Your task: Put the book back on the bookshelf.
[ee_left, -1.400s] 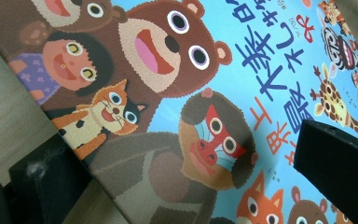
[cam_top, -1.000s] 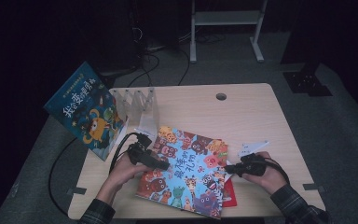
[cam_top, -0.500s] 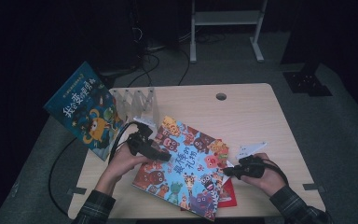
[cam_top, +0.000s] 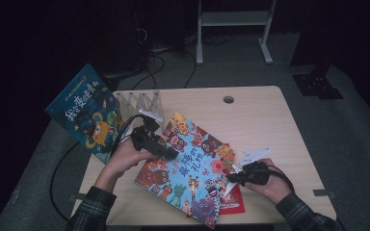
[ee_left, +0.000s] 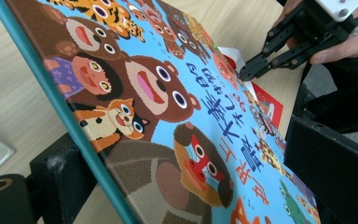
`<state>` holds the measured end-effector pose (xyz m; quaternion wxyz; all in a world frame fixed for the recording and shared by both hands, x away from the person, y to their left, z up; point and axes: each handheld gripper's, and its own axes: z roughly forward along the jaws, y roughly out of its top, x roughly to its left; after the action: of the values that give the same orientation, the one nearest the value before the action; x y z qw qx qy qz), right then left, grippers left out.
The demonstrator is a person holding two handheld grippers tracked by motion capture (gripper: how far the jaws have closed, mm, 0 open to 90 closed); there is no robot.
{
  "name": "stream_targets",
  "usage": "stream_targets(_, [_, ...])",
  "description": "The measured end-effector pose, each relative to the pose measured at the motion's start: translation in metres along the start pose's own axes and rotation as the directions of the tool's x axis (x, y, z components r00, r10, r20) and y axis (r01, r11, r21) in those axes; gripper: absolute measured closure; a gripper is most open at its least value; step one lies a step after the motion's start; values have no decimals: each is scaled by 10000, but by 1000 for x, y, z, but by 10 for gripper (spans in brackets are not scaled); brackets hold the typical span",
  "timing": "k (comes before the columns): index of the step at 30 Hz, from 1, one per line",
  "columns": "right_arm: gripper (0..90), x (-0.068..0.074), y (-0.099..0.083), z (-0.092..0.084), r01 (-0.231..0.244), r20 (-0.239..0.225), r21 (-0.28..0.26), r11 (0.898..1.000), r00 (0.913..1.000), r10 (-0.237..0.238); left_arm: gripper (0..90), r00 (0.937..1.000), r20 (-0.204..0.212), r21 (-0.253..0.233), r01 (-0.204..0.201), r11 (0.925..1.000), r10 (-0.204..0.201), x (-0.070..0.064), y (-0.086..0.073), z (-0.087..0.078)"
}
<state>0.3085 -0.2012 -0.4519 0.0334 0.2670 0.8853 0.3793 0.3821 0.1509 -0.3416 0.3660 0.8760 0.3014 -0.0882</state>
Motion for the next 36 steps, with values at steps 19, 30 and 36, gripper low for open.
stream_targets(19, [892, 11, 9, 10, 245, 44, 52, 9997, 9997, -245, 228, 9986, 2, 302, -531, 9981, 531, -14, 32, -22])
stream_targets(30, [892, 15, 10, 11, 272, -85, -48, 9996, 9996, -272, 290, 9986, -38, 447, -519, 9977, 521, -20, 43, -23])
stream_targets(36, [892, 14, 10, 11, 302, -86, -58, 9995, 9995, -303, 398, 9980, -465, 714, -389, 9967, 422, -20, 46, -23])
